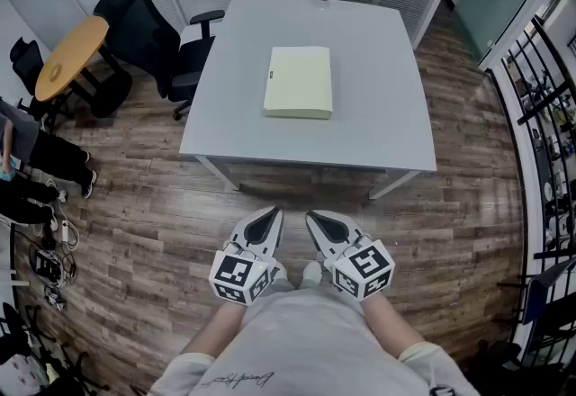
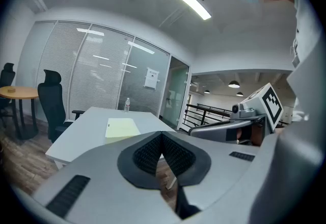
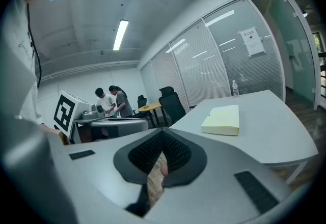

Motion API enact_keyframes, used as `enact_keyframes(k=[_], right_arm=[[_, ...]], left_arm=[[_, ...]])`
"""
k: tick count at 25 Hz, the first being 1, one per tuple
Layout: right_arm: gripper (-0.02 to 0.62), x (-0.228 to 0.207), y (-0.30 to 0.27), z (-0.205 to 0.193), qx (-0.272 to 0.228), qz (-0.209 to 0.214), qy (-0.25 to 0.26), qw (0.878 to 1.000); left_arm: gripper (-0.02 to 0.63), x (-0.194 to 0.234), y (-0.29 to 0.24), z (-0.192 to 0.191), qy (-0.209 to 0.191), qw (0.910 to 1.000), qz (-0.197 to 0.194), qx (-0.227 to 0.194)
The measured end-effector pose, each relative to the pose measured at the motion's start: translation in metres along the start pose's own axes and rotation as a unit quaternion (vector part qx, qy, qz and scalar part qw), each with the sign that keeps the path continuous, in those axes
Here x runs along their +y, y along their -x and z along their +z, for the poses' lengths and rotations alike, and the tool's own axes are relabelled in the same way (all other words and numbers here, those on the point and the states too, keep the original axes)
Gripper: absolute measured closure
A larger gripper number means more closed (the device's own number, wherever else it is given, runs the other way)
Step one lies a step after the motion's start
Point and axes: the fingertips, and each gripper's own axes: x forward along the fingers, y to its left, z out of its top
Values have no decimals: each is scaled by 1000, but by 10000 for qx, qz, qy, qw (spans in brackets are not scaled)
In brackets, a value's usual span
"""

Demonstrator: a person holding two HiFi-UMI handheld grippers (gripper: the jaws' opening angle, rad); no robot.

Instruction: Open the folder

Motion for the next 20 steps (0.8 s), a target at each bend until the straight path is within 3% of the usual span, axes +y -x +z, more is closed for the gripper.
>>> enact_keyframes(k=[20], right_arm=[[575,18,-20,8,-148,-214,-197,9995]], left_arm=[[597,18,11,8,103,9994,-326,-43]])
